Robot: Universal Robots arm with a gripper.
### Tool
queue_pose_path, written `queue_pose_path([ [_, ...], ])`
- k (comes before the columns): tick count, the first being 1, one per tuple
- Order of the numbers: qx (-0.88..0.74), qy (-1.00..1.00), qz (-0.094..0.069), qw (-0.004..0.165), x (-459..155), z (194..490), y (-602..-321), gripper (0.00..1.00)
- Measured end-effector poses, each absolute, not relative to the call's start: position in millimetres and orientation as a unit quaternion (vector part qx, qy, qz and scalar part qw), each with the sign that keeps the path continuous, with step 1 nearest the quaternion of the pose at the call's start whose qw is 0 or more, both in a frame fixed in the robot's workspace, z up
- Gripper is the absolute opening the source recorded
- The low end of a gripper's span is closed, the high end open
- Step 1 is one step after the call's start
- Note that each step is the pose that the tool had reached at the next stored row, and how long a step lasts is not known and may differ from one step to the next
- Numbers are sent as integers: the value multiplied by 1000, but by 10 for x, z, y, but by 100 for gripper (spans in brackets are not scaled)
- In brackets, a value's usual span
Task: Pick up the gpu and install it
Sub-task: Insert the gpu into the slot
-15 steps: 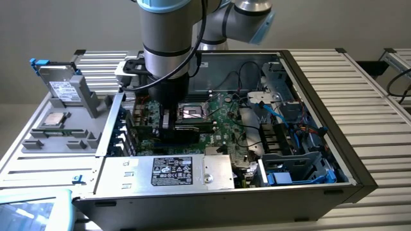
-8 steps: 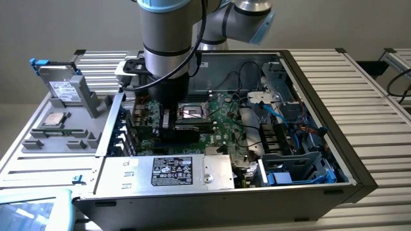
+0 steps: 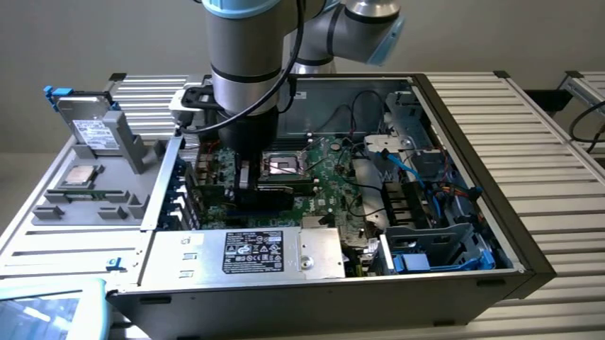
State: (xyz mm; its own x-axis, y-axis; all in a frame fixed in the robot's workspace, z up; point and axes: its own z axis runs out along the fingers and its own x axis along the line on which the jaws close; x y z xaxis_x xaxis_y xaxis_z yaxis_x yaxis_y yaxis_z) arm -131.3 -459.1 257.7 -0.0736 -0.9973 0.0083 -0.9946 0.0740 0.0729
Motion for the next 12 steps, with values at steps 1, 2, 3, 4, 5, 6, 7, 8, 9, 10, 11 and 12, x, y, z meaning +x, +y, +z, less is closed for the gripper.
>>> queue_pose_path([
  [1, 680, -732, -24, 28, -1313, 2578, -4592, 28],
  [2, 680, -732, -24, 28, -1313, 2578, -4592, 28],
  [3, 680, -732, -24, 28, -1313, 2578, -4595, 28],
  [4, 680, -732, -24, 28, -1313, 2578, -4597, 28],
  [5, 680, -732, -24, 28, -1313, 2578, -4598, 28],
  [6, 680, -732, -24, 28, -1312, 2578, -4598, 28],
  [7, 680, -732, -24, 28, -1312, 2577, -4598, 28],
  [8, 680, -732, -24, 28, -1313, 2578, -4599, 28],
  [9, 680, -732, -24, 28, -1313, 2578, -4598, 28],
  [10, 680, -732, -24, 28, -1312, 2578, -4598, 28],
  [11, 680, -732, -24, 28, -1313, 2577, -4599, 28],
  [12, 680, -732, -24, 28, -1313, 2577, -4599, 28],
])
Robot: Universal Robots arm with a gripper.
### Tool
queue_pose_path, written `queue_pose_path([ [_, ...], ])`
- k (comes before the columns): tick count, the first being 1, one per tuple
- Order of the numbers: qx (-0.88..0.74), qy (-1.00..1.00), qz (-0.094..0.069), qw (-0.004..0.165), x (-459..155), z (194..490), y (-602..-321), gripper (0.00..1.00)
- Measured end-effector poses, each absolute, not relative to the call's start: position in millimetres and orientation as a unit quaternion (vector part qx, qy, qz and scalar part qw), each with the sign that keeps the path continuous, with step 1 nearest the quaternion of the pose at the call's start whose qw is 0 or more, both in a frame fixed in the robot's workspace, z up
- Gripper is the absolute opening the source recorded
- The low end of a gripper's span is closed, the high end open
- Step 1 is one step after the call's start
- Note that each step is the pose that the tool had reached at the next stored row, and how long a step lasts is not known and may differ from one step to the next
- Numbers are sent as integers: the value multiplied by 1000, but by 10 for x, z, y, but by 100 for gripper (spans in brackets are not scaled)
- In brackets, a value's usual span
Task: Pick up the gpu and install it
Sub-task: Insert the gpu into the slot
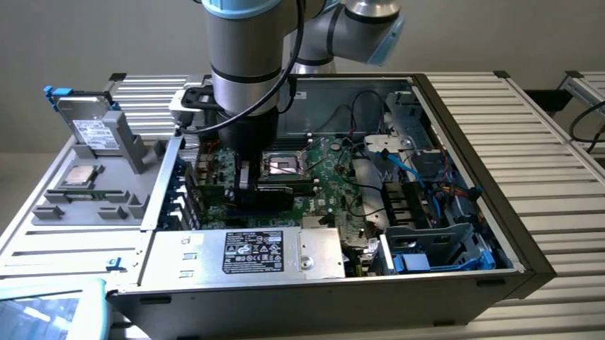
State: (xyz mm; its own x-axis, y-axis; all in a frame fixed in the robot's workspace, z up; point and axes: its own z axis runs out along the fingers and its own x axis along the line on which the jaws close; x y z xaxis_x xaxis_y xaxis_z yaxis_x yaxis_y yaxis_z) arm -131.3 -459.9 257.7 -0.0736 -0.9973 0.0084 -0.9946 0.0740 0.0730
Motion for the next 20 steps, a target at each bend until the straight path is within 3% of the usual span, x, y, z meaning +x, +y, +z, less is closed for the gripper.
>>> queue_pose_path([
  [20, 680, -732, -24, 28, -1343, 2558, -4599, 28],
])
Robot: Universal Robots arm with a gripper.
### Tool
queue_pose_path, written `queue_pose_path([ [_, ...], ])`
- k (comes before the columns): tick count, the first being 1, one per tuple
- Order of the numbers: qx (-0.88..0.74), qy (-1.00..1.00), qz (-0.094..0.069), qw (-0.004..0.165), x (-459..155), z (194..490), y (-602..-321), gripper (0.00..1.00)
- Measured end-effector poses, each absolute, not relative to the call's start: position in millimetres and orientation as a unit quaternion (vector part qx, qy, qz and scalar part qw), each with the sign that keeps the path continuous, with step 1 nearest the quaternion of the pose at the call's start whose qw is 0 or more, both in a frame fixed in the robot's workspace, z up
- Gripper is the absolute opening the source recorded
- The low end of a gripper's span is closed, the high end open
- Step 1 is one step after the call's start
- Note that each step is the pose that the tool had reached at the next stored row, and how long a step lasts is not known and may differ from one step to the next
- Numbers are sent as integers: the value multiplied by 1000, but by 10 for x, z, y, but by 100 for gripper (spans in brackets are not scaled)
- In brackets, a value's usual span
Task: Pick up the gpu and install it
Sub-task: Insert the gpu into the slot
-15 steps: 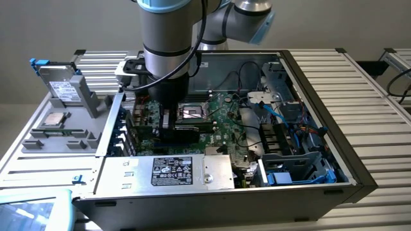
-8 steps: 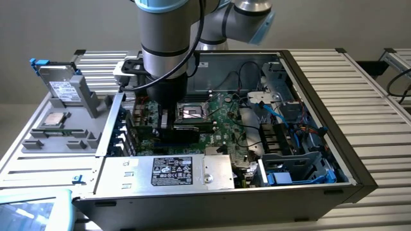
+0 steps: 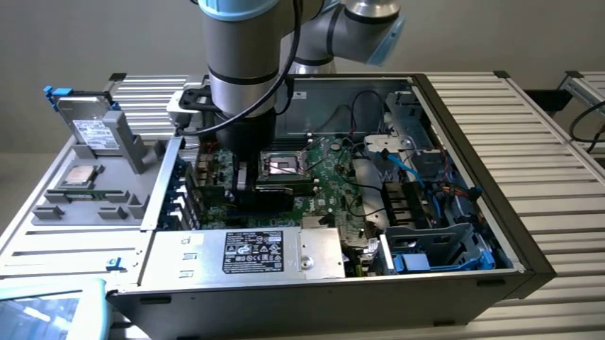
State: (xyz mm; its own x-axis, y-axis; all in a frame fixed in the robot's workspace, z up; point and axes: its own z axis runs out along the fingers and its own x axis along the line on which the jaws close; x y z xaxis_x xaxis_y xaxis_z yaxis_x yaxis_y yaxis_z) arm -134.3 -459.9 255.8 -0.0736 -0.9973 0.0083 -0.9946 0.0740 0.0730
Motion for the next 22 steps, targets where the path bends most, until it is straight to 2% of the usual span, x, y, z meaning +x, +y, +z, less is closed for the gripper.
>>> queue_pose_path([
  [22, 680, -732, -24, 28, -1348, 2570, -4580, 28],
])
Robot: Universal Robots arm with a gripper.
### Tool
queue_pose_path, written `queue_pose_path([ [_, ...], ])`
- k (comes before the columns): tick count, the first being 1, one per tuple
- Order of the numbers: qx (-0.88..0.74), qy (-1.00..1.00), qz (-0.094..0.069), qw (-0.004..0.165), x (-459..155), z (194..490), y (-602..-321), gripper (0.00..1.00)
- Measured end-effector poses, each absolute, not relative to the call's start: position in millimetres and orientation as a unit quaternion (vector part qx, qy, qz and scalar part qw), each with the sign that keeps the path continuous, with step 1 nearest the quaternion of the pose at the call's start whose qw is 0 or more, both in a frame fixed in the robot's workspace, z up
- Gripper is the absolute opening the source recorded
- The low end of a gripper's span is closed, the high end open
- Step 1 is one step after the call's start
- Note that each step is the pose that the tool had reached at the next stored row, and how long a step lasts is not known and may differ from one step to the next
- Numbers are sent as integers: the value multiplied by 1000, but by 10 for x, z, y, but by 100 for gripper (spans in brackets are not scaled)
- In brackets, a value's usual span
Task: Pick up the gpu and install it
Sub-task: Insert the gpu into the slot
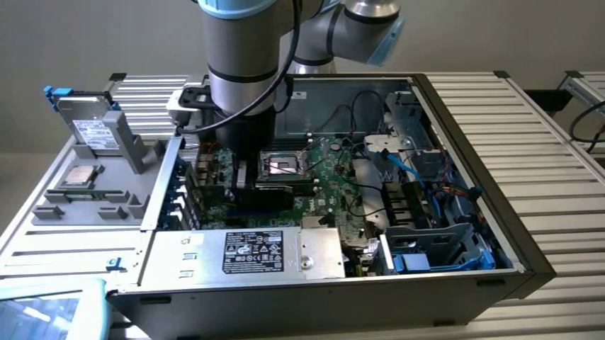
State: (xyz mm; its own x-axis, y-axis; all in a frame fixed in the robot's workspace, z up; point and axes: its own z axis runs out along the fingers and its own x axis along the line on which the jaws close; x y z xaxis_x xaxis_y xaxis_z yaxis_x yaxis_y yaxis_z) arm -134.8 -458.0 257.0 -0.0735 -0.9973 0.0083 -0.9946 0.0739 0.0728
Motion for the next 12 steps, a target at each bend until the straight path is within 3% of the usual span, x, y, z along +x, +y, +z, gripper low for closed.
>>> queue_pose_path([
  [12, 680, -732, -24, 28, -1349, 2572, -4580, 28],
])
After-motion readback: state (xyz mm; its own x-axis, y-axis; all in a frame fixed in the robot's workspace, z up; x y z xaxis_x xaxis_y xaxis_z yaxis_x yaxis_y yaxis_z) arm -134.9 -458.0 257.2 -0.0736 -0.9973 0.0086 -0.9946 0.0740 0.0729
